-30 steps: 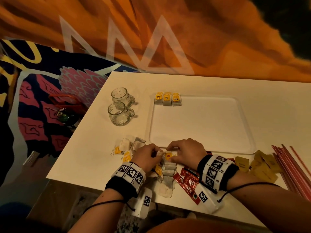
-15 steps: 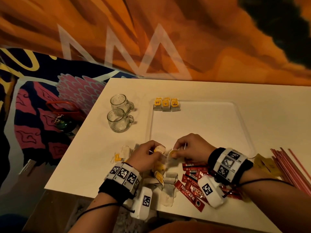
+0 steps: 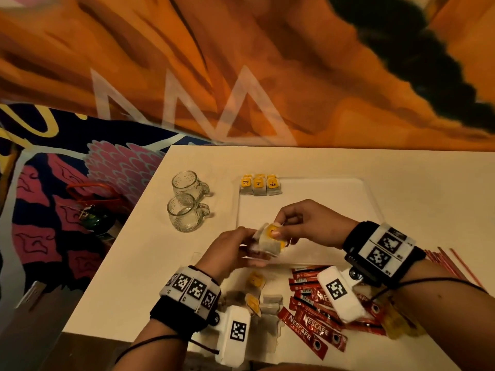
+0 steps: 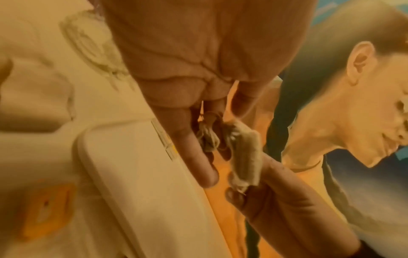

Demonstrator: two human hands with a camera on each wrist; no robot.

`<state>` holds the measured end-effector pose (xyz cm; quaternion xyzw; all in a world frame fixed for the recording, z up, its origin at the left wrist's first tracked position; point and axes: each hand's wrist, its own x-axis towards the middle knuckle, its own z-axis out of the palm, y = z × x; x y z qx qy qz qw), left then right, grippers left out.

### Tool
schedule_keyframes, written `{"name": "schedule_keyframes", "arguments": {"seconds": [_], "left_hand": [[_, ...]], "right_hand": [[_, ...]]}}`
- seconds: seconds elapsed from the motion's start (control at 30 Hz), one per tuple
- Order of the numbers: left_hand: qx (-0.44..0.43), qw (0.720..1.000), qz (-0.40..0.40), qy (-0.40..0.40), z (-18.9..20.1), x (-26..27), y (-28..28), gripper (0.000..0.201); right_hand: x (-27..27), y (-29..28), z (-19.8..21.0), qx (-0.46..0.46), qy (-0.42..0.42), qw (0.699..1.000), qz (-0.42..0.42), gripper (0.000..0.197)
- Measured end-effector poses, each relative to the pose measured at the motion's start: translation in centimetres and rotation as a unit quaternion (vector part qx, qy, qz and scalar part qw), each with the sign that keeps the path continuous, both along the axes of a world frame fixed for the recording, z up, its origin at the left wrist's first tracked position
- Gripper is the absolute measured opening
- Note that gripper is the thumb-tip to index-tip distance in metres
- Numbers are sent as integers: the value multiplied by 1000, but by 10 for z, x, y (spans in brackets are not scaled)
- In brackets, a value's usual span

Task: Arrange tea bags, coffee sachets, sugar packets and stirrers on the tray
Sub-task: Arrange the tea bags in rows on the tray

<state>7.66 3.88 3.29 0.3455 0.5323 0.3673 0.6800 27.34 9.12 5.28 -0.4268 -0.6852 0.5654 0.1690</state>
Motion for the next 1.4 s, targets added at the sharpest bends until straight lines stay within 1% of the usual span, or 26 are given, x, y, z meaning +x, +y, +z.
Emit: {"name": "schedule_keyframes", "arguments": {"seconds": [0.07, 0.13, 0.2, 0.27, 0.3, 0.4, 0.5, 0.63, 0.77, 0.83, 0.9, 1.0, 1.03, 1.13, 1.2, 1.3, 1.4], "left_hand": [[-12, 999, -15, -31, 0, 5, 0, 42], [7, 999, -30, -40, -2, 7, -2, 47], [21, 999, -20, -45, -4, 5, -3, 39], [22, 999, 8, -46, -6, 2, -2, 27], [18, 998, 23, -50, -7, 1, 0, 24], [15, 996, 66, -59, -10, -3, 5, 22], [14, 994, 93, -62, -13, -7, 11, 19], [6, 990, 109, -90, -13, -11, 19, 19], [5, 988, 119, -97, -17, -18, 29, 19], [14, 989, 118, -84, -22, -24, 33, 16], [21, 991, 119, -65, -27, -29, 37, 13], [14, 994, 109, -16, -36, -36, 44, 16], [12, 994, 108, -11, -38, -38, 46, 18], [4, 992, 124, -37, -44, -40, 54, 18], [0, 991, 128, -45, -45, -41, 59, 17], [-4, 990, 137, -39, -49, -44, 66, 12], [-6, 989, 145, -42, -52, -45, 75, 11]], "right_hand": [[-2, 0, -1, 13, -3, 1000, -26, 10], [-1, 0, -2, 27, 2, 998, -56, 14], [0, -1, -2, 40, 11, 996, -74, 16], [2, -2, -1, 53, 21, 994, -96, 15], [3, -2, -1, 60, 25, 992, -107, 14], [8, 3, 0, 70, 34, 988, -136, 13], [11, 11, 0, 52, 47, 983, -167, 10], [10, 24, -6, 29, 51, 983, -176, 10], [4, 38, -14, 20, 42, 982, -184, 14], [-1, 46, -19, 32, 19, 984, -174, 11], [-10, 56, -27, 59, -23, 988, -143, 7], [-28, 73, -45, 61, -73, 991, -94, 6], [-33, 79, -51, 60, -91, 991, -84, 7], [-50, 100, -66, 70, -140, 986, -65, 9], [-58, 113, -73, 89, -173, 979, -67, 12], [-68, 137, -78, 116, -209, 966, -95, 12], [-75, 157, -79, 140, -232, 954, -130, 7]]}}
